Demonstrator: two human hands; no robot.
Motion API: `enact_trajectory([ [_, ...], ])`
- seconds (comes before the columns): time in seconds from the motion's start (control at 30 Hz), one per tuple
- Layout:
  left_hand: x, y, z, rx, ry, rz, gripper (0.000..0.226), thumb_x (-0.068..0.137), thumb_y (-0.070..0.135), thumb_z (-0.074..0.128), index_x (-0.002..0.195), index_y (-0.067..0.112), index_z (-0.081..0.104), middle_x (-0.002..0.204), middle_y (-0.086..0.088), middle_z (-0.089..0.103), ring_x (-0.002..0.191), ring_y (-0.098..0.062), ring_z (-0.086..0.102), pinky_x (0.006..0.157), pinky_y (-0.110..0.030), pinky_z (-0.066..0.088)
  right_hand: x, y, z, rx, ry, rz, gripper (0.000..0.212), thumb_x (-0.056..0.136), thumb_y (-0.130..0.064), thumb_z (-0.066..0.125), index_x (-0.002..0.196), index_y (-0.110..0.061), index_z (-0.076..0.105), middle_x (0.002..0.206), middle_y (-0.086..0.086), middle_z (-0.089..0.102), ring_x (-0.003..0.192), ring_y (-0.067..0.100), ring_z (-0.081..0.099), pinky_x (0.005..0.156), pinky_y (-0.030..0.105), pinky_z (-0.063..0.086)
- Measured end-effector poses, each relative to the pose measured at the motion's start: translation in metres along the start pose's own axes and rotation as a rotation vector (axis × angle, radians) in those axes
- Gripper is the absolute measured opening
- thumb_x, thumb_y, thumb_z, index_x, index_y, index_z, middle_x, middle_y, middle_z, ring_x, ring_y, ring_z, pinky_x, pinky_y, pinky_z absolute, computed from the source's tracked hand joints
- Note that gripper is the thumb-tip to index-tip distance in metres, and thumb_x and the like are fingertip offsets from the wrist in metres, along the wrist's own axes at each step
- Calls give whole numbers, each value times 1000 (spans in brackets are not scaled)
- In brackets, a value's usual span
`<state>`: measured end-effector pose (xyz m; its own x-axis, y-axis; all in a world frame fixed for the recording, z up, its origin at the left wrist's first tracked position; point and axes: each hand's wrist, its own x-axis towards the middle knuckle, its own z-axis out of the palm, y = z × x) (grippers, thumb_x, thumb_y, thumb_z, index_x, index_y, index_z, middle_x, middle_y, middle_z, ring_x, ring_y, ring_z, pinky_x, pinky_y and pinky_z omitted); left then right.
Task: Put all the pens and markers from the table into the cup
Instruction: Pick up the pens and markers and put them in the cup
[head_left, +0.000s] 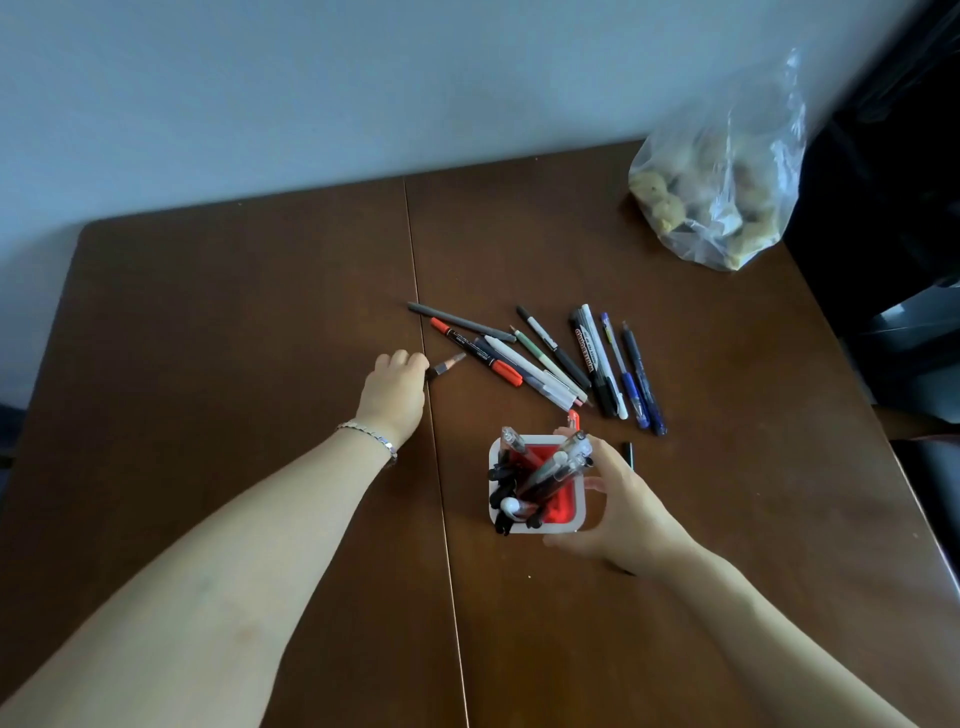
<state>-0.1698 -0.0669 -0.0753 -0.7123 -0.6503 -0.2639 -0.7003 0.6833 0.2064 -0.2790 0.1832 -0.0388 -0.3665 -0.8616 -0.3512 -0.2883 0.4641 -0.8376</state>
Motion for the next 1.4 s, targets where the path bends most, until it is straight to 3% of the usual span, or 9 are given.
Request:
enact_trajectory([
  [0.13, 6, 12, -5, -49, 57, 206, 20, 87, -9, 41, 103, -1, 51, 111, -20, 47, 93, -31, 47, 76, -38, 45, 0, -2, 0, 3, 3, 2, 89, 59, -27, 85, 123, -52, 28, 124, -19, 49, 117, -5, 47, 87, 1, 40],
  [0.27, 25, 27, -6, 81, 69, 457, 32, 87, -9, 42, 115, 4, 52, 126, -15, 49, 108, -33, 44, 90, -42, 38, -1, -1, 1, 29, 2, 7, 92, 58, -27, 85, 133, -39, 31, 126, -17, 49, 119, 1, 49, 93, 12, 43],
  [0.6, 1, 26, -10, 402, -23, 604, 17, 79, 18, 63, 92, 10, 58, 94, -7, 63, 91, -25, 55, 75, -32, 45, 0, -1, 0, 8, -6, 10, 91, 59, -27, 84, 124, -53, 27, 125, -21, 46, 118, -5, 46, 87, 0, 40],
  [0.77, -69, 30, -32, -571, -64, -7, 15, 98, 18, 35, 111, 16, 42, 81, 2, 58, 75, -14, 60, 68, -25, 49, 0, 0, 1, -2, -10, -1, 90, 61, -24, 84, 130, -42, 29, 126, -17, 47, 115, -4, 47, 85, 1, 41],
  [0.87, -109, 47, -51, -1045, 218, 42, 17, 96, 19, 36, 105, 33, 40, 93, 0, 63, 97, -19, 64, 90, -31, 50, 0, -1, 1, -7, 1, -13, 88, 60, -23, 84, 123, -48, 28, 122, -19, 46, 111, -10, 47, 81, -3, 40],
  [1.0, -137, 72, -63, -1325, 330, 141, 16, 91, 28, 44, 104, 36, 45, 113, -9, 64, 110, -22, 62, 93, -30, 50, 0, -2, 0, -21, 3, -21, 87, 59, -23, 85, 111, -60, 26, 121, -18, 45, 111, -3, 48, 81, 2, 40],
  [1.2, -138, 95, -28, -976, 67, 170, 35, 89, 6, 56, 107, 35, 49, 120, 0, 60, 117, -13, 57, 92, -14, 48, -1, -5, 1, -5, 30, -42, 80, 57, -27, 86, 112, -54, 33, 122, -12, 50, 111, -3, 49, 88, 8, 44],
  [1.3, -133, 91, -22, -763, 260, 289, 60, 84, 4, 63, 128, 37, 39, 128, -4, 55, 117, -12, 54, 92, -22, 50, -1, -4, 1, 14, 44, -53, 78, 53, -36, 85, 110, -58, 35, 123, -11, 51, 114, -2, 49, 83, 5, 44],
  [1.4, -128, 89, -20, -474, 440, 416, 45, 83, 11, 59, 126, 19, 47, 114, -11, 65, 106, -20, 62, 86, -28, 52, -2, -6, 1, -1, 40, -49, 77, 54, -33, 85, 106, -58, 34, 122, -10, 50, 111, 2, 50, 87, 12, 47],
])
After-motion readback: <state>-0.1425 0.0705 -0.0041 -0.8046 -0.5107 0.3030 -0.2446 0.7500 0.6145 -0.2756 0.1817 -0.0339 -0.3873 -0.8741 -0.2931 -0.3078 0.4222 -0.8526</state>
